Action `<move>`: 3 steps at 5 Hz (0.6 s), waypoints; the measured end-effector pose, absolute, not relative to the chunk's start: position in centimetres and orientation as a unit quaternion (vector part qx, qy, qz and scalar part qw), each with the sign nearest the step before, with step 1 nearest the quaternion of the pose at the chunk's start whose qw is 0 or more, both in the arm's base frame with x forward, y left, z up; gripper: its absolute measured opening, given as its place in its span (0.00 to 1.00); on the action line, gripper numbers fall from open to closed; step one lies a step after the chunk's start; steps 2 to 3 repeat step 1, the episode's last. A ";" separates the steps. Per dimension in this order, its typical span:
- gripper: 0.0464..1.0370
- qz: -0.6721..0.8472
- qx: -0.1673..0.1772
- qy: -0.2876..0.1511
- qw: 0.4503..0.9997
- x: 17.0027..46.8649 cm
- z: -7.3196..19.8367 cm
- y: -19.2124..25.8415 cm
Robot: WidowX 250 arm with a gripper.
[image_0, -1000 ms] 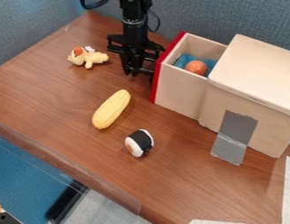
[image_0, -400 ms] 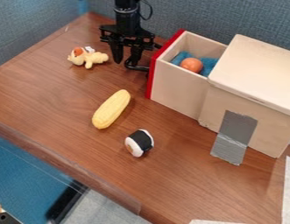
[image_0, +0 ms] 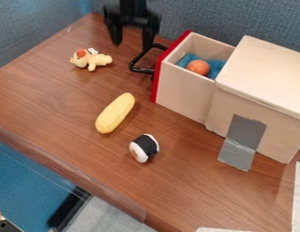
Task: Open the drawer
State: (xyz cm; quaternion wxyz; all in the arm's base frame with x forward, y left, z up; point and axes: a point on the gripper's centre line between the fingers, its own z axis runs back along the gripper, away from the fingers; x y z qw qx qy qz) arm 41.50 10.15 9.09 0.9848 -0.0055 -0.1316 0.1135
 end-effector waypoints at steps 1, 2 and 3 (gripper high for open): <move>0.96 0.110 -0.012 -0.146 0.983 40.2 11.4 9.8; 0.96 0.110 -0.012 -0.146 0.983 40.2 11.4 9.8; 0.96 0.110 -0.012 -0.146 0.983 40.2 11.4 9.8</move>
